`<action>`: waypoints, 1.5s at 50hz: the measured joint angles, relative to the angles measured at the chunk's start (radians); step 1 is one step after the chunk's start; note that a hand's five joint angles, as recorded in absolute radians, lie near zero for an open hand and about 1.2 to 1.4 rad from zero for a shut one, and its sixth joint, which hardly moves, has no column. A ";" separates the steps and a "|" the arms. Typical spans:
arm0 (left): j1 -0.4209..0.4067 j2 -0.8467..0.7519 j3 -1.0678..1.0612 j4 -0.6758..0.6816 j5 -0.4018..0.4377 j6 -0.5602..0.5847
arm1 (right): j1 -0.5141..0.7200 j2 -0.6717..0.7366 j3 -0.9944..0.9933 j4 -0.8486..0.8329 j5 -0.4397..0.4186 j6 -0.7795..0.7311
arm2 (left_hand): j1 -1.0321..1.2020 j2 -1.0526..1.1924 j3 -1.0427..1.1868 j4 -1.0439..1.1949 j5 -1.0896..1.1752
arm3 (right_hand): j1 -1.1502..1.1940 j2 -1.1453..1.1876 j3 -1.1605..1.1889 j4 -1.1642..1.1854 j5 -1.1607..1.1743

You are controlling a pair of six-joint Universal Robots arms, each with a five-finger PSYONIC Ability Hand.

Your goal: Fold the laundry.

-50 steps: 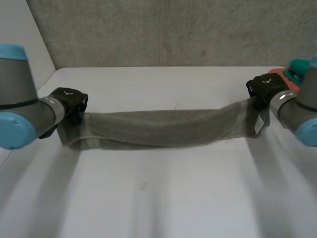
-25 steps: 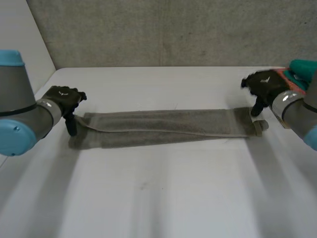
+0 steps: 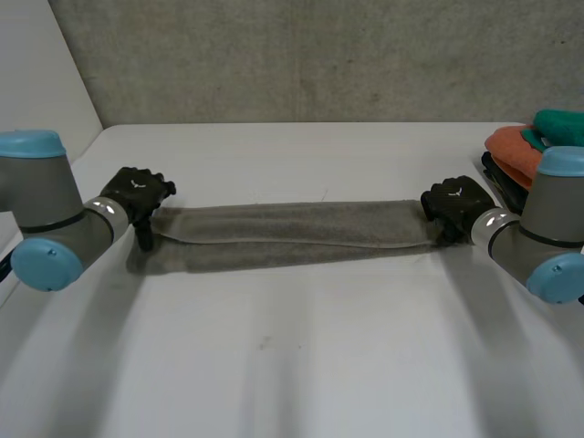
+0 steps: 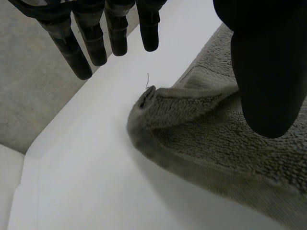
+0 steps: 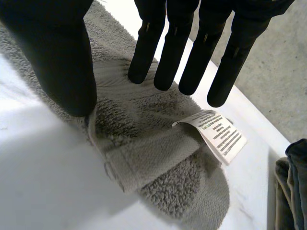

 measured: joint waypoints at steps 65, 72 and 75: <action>0.005 0.144 0.190 0.305 0.026 -0.532 | 0.048 -0.171 -0.206 -0.388 0.088 0.369 | 0.884 0.937 0.935 0.936 0.913 | 0.306 0.341 0.354 0.362 0.362; 0.003 0.269 -0.065 0.294 0.185 -0.382 | 0.059 -0.157 -0.137 -0.284 -0.024 0.323 | 0.884 0.937 0.935 0.936 0.913 | -0.249 -0.254 -0.241 -0.239 -0.250; 0.000 0.330 -0.129 0.285 0.218 -0.349 | 0.073 -0.140 -0.163 -0.262 -0.052 0.313 | 0.884 0.937 0.935 0.936 0.913 | -0.330 -0.339 -0.328 -0.328 -0.344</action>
